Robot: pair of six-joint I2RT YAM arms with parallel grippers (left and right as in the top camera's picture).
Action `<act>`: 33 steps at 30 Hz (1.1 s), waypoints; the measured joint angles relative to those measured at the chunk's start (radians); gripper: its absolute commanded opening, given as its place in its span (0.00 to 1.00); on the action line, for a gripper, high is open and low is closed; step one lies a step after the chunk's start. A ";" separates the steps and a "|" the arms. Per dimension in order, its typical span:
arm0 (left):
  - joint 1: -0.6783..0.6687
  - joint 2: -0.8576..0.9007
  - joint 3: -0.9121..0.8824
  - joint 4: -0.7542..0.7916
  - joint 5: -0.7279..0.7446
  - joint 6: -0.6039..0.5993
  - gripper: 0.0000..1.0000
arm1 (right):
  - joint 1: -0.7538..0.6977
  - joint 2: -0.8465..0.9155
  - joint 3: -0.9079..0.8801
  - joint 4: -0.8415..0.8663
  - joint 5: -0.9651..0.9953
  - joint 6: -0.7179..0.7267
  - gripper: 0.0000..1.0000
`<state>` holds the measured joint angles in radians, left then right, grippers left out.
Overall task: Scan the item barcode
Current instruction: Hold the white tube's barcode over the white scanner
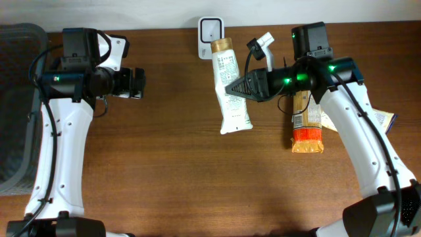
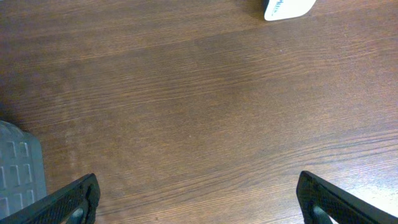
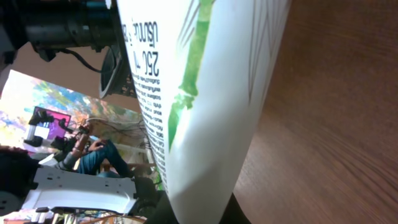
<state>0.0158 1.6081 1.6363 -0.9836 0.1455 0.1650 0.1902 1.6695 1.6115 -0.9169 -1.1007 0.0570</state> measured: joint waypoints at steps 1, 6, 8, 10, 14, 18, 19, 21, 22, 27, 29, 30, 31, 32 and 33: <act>0.000 0.000 0.000 0.000 0.000 0.000 0.99 | 0.000 -0.001 0.000 0.002 0.023 0.020 0.04; 0.000 0.000 0.000 0.000 0.000 0.000 0.99 | 0.010 -0.001 0.002 0.037 0.299 0.109 0.04; 0.000 0.000 0.000 0.000 0.000 0.000 0.99 | 0.030 0.009 0.039 0.027 0.473 0.125 0.04; 0.000 0.000 0.000 0.000 0.000 0.000 0.99 | 0.070 0.061 0.149 0.030 0.660 0.126 0.04; 0.000 0.000 0.000 -0.001 0.000 0.000 0.99 | 0.174 0.228 0.355 0.117 1.042 0.042 0.04; 0.000 0.000 0.000 0.001 0.000 0.000 0.99 | 0.247 0.433 0.372 0.363 1.353 -0.174 0.04; 0.000 0.000 0.000 -0.002 0.000 0.000 0.99 | 0.253 0.479 0.372 0.444 1.395 -0.219 0.04; 0.000 0.000 0.000 0.000 0.000 0.000 0.99 | 0.256 0.568 0.372 0.566 1.450 -0.314 0.04; 0.000 0.000 0.000 0.001 0.000 0.000 0.99 | 0.256 0.607 0.370 0.618 1.471 -0.367 0.04; 0.000 0.000 0.000 0.000 0.000 0.000 0.99 | 0.256 0.741 0.370 0.848 1.593 -0.600 0.04; 0.000 0.000 0.000 0.000 0.000 0.000 0.99 | 0.256 0.756 0.370 0.864 1.607 -0.634 0.04; 0.000 0.000 0.000 0.000 0.000 0.000 0.99 | 0.256 0.759 0.370 0.866 1.612 -0.646 0.04; 0.000 0.000 0.000 0.000 0.000 0.000 0.99 | 0.256 0.761 0.370 0.867 1.616 -0.655 0.04; 0.000 0.000 0.000 0.000 0.000 0.000 0.99 | 0.256 0.761 0.370 0.867 1.617 -0.661 0.04; 0.000 0.000 0.000 0.000 0.000 0.000 0.99 | 0.255 0.764 0.370 0.868 1.619 -0.665 0.04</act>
<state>0.0158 1.6081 1.6363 -0.9836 0.1455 0.1650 0.4450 2.4340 1.9820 -0.0486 0.5186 -0.6083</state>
